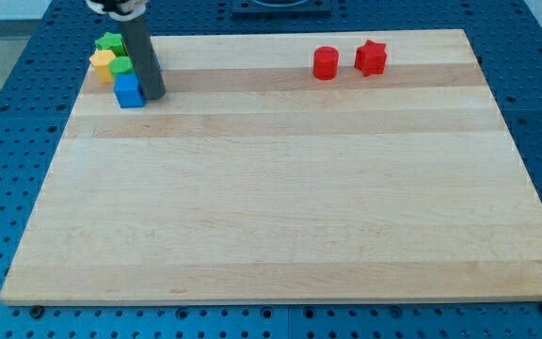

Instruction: Move red blocks into group of blocks

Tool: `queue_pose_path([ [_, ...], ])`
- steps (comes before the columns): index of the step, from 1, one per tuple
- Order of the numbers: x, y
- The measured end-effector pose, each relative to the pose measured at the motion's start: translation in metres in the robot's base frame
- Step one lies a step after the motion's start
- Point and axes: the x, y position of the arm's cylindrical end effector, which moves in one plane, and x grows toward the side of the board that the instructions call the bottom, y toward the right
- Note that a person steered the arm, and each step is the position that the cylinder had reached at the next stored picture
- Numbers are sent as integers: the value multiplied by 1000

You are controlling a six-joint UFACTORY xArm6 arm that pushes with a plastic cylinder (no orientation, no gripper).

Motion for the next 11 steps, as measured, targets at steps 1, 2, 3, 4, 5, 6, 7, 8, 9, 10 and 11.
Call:
queue_pose_path([
  [1, 0, 10],
  [2, 7, 56],
  [3, 53, 130],
  [4, 60, 239],
  [5, 28, 352],
  [6, -24, 419],
  [7, -64, 419],
  [8, -73, 397],
  [9, -55, 364],
  [10, -41, 339],
  [11, -44, 323],
])
